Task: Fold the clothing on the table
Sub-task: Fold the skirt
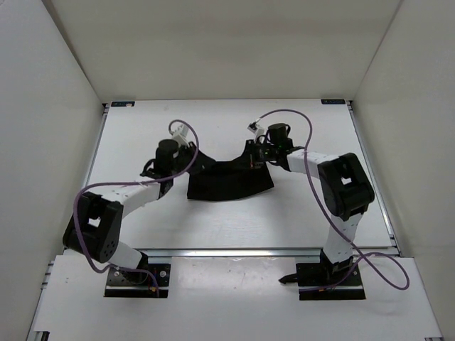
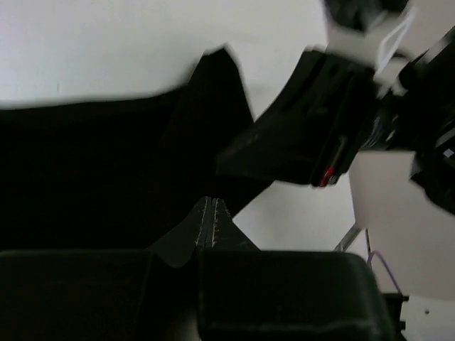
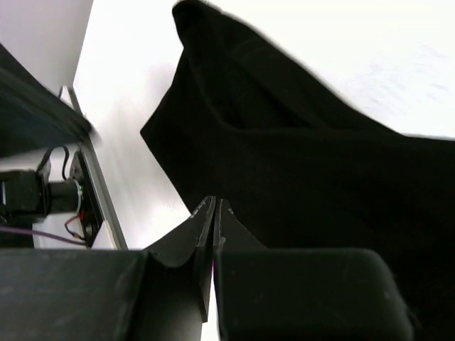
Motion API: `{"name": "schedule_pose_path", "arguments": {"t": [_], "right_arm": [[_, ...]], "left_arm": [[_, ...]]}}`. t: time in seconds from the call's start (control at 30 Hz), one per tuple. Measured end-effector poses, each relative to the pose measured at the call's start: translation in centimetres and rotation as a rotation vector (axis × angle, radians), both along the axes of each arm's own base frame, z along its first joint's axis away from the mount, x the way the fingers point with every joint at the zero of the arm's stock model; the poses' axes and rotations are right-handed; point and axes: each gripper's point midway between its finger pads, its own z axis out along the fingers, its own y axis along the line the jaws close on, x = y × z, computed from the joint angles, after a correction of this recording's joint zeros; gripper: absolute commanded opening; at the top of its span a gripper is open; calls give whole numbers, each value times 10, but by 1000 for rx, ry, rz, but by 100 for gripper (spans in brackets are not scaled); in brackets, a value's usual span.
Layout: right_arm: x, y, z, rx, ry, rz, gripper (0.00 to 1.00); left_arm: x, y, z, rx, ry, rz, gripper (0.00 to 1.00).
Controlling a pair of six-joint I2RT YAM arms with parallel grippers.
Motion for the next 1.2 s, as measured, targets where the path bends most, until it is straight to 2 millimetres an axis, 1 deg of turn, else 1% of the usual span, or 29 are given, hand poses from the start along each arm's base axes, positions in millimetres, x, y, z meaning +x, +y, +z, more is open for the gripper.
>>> {"name": "schedule_pose_path", "arguments": {"t": [0.07,0.13,0.2,0.23,0.3,0.37,0.43,0.53,0.7,0.77,0.87,0.93,1.0,1.03,1.1,1.13,1.2], "right_arm": [[-4,12,-10,-2,13,38,0],[-6,20,-25,-12,31,64,0],[-4,23,-39,-24,52,70,0],[0,24,-45,-30,61,68,0],[11,25,-57,-41,71,55,0],[23,24,-64,-49,71,36,0],[33,19,-68,-53,76,7,0],[53,9,-68,-42,71,-43,0],[97,-12,-65,-15,57,-140,0],[108,-19,-63,0,55,-173,0],[121,-28,-62,13,68,-207,0],[127,-33,-58,18,67,-221,0],[130,-37,-50,18,56,-227,1],[129,-41,-45,17,53,-230,6],[123,-49,-28,21,44,-230,25],[118,-53,-19,24,36,-229,29],[111,-70,7,25,6,-237,36]], "left_arm": [[-22,-5,-28,10,73,-25,0],[-34,2,-62,29,163,-2,0],[-39,10,-91,56,240,30,0],[-40,12,-102,67,269,44,0],[-40,15,-121,89,314,63,0],[-38,17,-135,109,348,77,0],[-31,15,-136,115,358,88,0],[-19,15,-133,144,348,126,0],[-19,18,-137,153,364,157,0],[-19,19,-137,150,367,160,0],[-18,20,-137,145,369,158,0],[-17,21,-136,142,374,157,0],[-14,23,-134,150,378,154,0],[-10,25,-131,155,373,152,0],[0,28,-123,169,351,152,2],[8,29,-116,174,332,153,6],[24,34,-101,180,287,159,10]]}}
